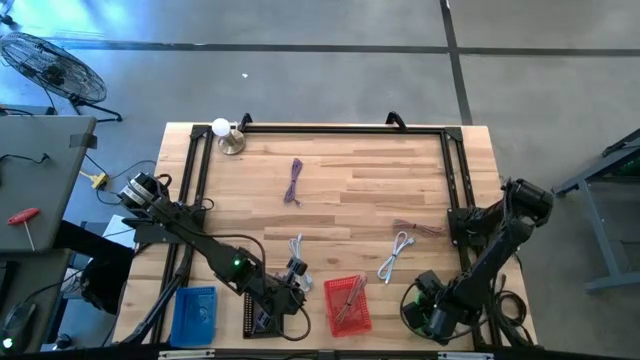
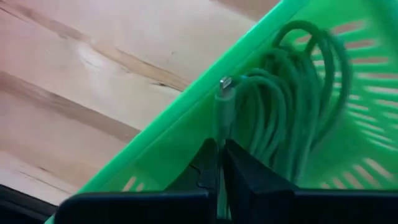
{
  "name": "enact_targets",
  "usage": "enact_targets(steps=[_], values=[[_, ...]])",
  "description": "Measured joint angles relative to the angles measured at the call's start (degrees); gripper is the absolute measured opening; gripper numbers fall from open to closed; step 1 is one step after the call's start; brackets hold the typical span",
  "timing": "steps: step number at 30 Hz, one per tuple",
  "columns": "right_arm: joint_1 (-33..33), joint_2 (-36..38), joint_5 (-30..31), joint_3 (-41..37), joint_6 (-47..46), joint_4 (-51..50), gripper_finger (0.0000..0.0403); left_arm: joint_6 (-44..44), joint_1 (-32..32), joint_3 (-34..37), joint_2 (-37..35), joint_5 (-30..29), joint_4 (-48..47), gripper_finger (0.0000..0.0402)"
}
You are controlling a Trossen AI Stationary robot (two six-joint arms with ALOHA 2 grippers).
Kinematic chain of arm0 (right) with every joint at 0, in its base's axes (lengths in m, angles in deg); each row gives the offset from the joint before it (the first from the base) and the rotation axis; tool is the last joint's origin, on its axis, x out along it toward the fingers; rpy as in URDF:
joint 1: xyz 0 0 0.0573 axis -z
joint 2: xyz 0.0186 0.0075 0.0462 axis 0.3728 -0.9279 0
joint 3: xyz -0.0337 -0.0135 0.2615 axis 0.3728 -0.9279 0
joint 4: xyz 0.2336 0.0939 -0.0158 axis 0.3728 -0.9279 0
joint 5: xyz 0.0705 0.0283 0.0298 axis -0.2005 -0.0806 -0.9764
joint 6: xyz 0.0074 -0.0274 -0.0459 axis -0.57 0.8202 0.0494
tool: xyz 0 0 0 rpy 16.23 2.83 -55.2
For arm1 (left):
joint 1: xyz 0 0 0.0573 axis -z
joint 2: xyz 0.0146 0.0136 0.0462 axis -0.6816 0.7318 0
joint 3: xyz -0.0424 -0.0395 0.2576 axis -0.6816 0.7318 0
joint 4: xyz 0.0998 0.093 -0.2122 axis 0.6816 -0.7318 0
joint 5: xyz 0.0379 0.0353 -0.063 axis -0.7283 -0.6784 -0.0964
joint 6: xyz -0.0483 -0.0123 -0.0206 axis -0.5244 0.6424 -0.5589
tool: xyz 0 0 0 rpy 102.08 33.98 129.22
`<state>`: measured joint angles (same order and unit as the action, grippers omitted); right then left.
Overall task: Pick & Place USB Port
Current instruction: Put the green charger cable into the green bin, then put the right white charger cable into the blue bin
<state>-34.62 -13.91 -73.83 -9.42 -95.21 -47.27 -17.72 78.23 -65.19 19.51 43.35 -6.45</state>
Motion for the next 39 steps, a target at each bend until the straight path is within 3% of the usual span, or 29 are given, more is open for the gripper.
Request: enact_targets(steps=[7, 20, 28, 32, 39], values=[[0.3, 0.0, 0.0, -1.7, 1.2, 1.8, 0.0006, 0.0, 0.0, 0.0, 0.0, 0.0, 0.0, 0.0044], [0.3, 0.0, -2.8, 4.7, 4.3, -3.7, 0.0113, 0.6, 0.0, 0.0, 0.0, -0.7, 0.5, 0.0044], [1.9, 1.3, -8.0, 5.0, 5.4, -3.0, 0.0134, 0.2, 0.0, 0.0, 0.0, -0.7, 0.5, 0.0044], [3.3, 4.9, -5.5, 5.0, 5.6, -3.0, 0.0134, 0.9, 0.0, 0.0, 0.0, -0.9, 1.6, 0.0044], [4.7, 13.7, 5.5, 5.0, 13.4, -3.4, 0.0134, 2.0, 0.0, 0.0, 0.0, -1.3, 1.0, 0.0044]])
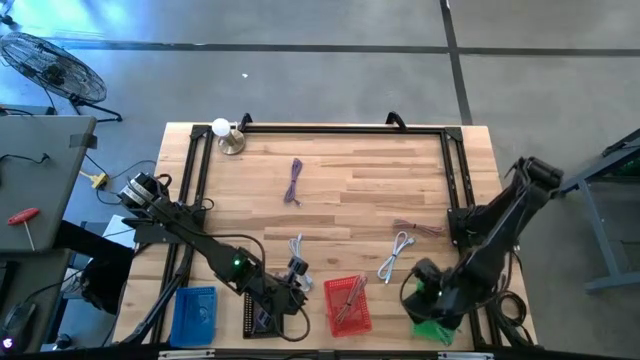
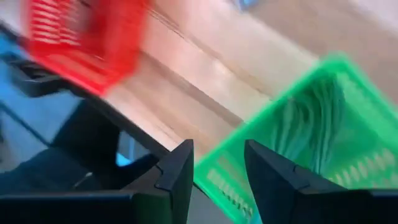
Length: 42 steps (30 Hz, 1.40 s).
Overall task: Pick & Place USB Port
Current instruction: Put the right white charger cable into the blue bin
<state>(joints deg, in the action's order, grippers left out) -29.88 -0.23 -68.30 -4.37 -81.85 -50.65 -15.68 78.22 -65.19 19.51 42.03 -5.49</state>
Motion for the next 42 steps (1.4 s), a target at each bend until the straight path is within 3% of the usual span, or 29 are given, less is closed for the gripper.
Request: enact_targets(steps=[8, 11, 20, 25, 28, 32, 37, 42], values=[[4.3, 7.2, 21.0, -0.3, 25.2, -6.6, 0.0135, 0.3, 0.0, 0.0, 0.0, -5.3, -1.0, 0.0044], [7.2, 7.8, 25.7, -0.3, 36.7, -6.6, 0.0135, 0.3, 0.0, 0.0, 0.0, -9.4, -1.0, 0.0044], [21.5, 7.8, 20.9, -0.3, 65.7, -5.1, 0.0135, 1.3, 0.0, 0.0, 0.0, -17.0, -0.7, 0.0044], [27.2, 7.8, 4.8, -0.3, 77.2, -8.4, 0.0135, 2.7, 0.0, 0.0, 0.0, -20.6, -1.5, 0.0044], [28.1, 7.8, 0.6, -0.3, 85.6, -14.3, 0.0135, 2.7, 0.0, 0.0, 0.0, -20.9, -1.7, 0.0044], [28.7, 7.8, 0.7, -0.4, 98.8, -17.2, 0.0135, 2.7, 0.0, 0.0, 0.0, -22.3, -1.7, 0.0044], [30.4, 7.6, 8.7, -0.4, 105.2, -13.5, 0.0135, 2.7, 0.0, 0.0, 0.0, -26.5, -1.7, 0.0044], [32.4, 7.6, 5.7, -0.4, 116.4, -11.3, 0.0135, 2.7, 0.0, 0.0, 0.0, -28.5, -1.7, 0.0044]])
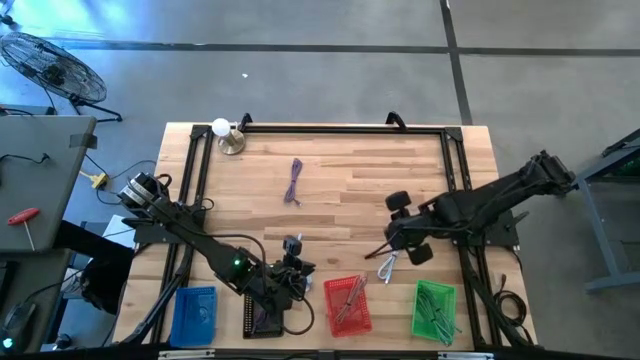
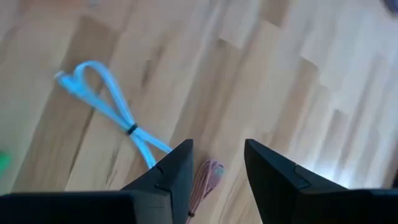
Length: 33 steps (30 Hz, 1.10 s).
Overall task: Pick & Place USB Port
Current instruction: Put the right white charger cable into the blue bin
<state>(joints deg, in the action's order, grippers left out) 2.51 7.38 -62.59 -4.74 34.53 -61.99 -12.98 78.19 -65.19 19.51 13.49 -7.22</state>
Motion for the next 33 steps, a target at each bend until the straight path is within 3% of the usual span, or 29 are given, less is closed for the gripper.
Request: enact_targets(steps=[6, 14, 21, 33], values=[[-0.3, -1.8, -10.1, 0.0, 15.7, -0.1, 0.0135, 0.0, 0.0, 0.0, 0.0, 0.0, 0.6, 0.0044], [-4.5, -11.8, -8.3, 0.0, 19.8, 3.8, 0.0126, -0.9, 0.0, 0.0, 0.0, -0.5, 3.8, 0.0044], [-3.4, -18.4, -5.8, 0.0, 23.6, 1.0, 0.0122, -1.8, 0.0, 0.0, 0.0, -0.4, 4.7, 0.0044], [-3.1, -20.6, -5.6, -4.6, 32.9, 3.1, 0.0117, -4.0, 0.0, 0.0, 0.0, -0.2, 4.7, 0.0044]])
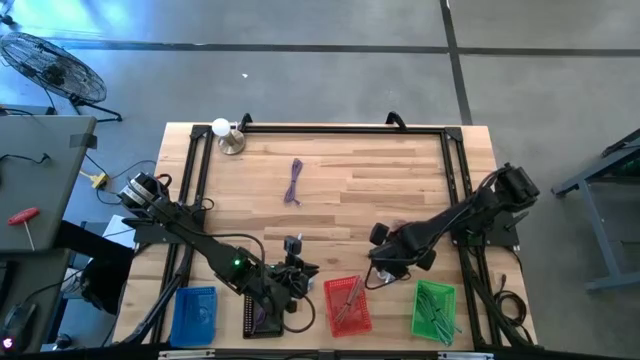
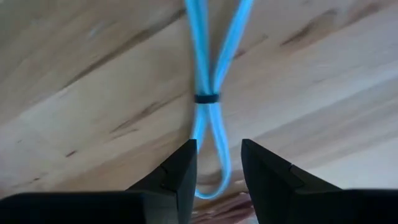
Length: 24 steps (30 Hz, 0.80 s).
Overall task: Pick & Place USB Port
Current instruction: Put the right white charger cable into the blue bin
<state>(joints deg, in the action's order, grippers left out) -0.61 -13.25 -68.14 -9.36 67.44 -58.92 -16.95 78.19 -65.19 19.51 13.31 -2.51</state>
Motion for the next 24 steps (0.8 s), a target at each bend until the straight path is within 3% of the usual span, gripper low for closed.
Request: enact_targets(steps=[17, 24], values=[[-1.5, 0.6, -1.0, -9.8, 1.3, 16.2, 0.0111, -9.7, 0.0, 0.0, 0.0, 0.9, 0.0, 0.0044], [-1.5, 0.5, -2.6, -9.9, -1.2, 15.2, 0.0020, -9.7, 0.0, 0.0, 0.0, 1.2, 0.0, 0.0044]])
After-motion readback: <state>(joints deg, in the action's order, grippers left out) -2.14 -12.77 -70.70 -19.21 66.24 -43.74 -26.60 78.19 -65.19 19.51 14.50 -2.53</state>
